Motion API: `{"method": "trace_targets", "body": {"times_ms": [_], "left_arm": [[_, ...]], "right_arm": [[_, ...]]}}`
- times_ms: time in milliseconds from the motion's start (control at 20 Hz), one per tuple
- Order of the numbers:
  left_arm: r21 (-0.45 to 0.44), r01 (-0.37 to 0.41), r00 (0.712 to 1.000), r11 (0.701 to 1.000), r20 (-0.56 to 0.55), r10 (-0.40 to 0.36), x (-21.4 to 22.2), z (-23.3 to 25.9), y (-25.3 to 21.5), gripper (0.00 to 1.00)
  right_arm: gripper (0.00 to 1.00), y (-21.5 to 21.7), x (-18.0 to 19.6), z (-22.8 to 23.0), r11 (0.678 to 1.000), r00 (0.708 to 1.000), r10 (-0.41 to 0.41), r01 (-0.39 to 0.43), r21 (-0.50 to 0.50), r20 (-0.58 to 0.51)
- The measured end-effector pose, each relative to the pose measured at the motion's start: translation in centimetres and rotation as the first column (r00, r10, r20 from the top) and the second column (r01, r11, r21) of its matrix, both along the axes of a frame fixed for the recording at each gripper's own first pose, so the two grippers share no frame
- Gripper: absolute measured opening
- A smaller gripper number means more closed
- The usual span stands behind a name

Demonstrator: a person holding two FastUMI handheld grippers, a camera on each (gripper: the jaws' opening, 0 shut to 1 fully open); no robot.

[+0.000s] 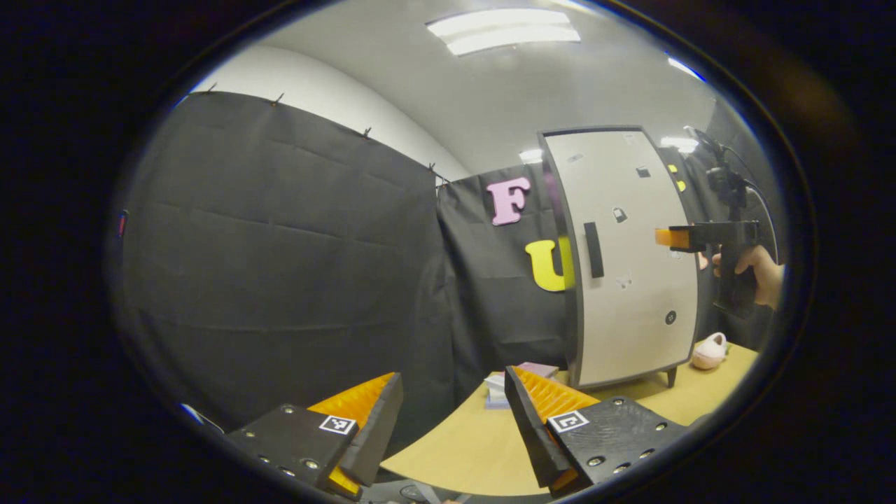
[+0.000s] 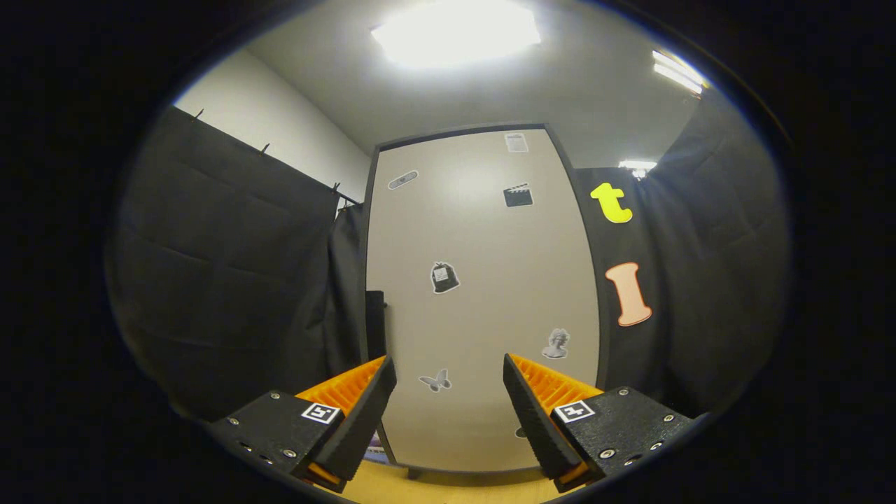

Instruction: Open the cabinet door with the right hand, grasp the bottle in the cabinet with the left hand and place it on the coaster, then close the cabinet door with the right hand.

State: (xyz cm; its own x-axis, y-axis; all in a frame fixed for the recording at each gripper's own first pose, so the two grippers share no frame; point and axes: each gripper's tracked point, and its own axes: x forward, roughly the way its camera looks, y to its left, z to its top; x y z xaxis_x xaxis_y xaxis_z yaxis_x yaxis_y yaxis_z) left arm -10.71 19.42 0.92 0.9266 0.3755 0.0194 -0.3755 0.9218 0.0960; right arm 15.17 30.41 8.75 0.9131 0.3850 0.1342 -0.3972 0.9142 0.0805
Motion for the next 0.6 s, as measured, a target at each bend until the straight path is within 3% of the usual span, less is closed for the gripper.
{"method": "trace_targets", "body": {"times_ms": [100, 250, 300, 450, 500, 600], "left_arm": [[-0.001, -0.015, 1.000, 1.000, 0.001, 0.015, -0.7, 0.0, 0.9, 0.88], [0.009, -0.041, 0.999, 0.999, 0.002, 0.041, -1.8, -0.1, 2.4, 0.84], [0.010, -0.049, 0.999, 0.999, 0.002, 0.048, -1.5, -0.3, 2.5, 0.88], [0.011, -0.076, 0.997, 0.997, -0.006, 0.076, -2.7, -0.6, 4.4, 0.88], [0.010, -0.085, 0.996, 0.996, -0.007, 0.085, -3.3, -0.7, 5.0, 0.84], [0.006, -0.101, 0.995, 0.995, -0.007, 0.101, -3.9, -0.7, 6.0, 0.88]], "right_arm": [[0.95, 1.9, 0.8, 0.1, 1.000, 1.000, 0.008, -0.008, 0.000, -0.002], [0.95, 4.7, 2.3, 0.0, 1.000, 1.000, 0.014, -0.014, -0.004, -0.014], [0.94, 5.7, 2.8, -0.1, 1.000, 0.999, 0.022, -0.022, -0.003, -0.026], [0.93, 8.7, 4.5, 0.1, 0.999, 0.999, 0.039, -0.040, -0.010, -0.036], [0.94, 9.7, 5.0, 0.1, 0.999, 0.998, 0.043, -0.044, -0.020, -0.036], [0.92, 11.5, 6.1, 0.2, 0.998, 0.998, 0.050, -0.051, -0.037, -0.044]]}}
